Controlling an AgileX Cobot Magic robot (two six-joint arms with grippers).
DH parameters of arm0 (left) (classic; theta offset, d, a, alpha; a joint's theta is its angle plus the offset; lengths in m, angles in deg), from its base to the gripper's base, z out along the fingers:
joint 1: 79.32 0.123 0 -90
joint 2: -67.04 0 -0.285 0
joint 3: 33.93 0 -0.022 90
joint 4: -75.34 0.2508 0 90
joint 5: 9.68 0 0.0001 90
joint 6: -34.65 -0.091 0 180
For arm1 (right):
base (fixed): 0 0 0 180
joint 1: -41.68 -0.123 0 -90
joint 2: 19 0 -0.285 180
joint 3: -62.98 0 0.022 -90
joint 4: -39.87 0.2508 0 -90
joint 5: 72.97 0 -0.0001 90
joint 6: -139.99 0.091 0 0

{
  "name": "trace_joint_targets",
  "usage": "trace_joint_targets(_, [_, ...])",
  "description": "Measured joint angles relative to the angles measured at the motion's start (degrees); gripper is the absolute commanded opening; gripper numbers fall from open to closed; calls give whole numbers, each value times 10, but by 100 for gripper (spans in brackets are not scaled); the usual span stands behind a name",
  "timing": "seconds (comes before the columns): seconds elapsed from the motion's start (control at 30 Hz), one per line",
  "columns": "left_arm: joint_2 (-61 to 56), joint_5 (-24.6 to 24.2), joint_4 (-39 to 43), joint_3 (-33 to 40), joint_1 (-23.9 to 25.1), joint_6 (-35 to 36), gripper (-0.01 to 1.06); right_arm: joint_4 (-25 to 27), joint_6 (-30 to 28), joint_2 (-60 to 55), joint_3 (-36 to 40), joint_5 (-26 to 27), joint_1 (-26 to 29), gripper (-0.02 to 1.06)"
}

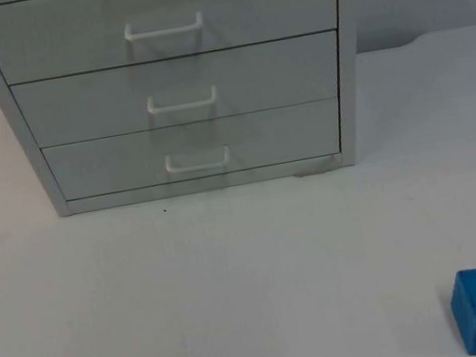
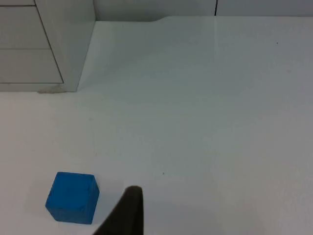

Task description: Open the drawer with the left hand, place the block into the drawer with the right hand, then close the drawer with the left hand.

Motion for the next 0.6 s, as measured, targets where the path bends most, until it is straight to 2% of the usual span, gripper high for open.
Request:
trace_joint_targets(0.2, [32,2,-15,-2,0,0,105,0,0,-26,-20,8,0,105])
trace_joint_targets(0.43, [116,53,-35,-19,0,0,105,0,0,-166,-65,24,0,105])
trace_joint_targets(0.6, [178,67,-42,-22,0,0,105,0,1,-246,-69,62,0,105])
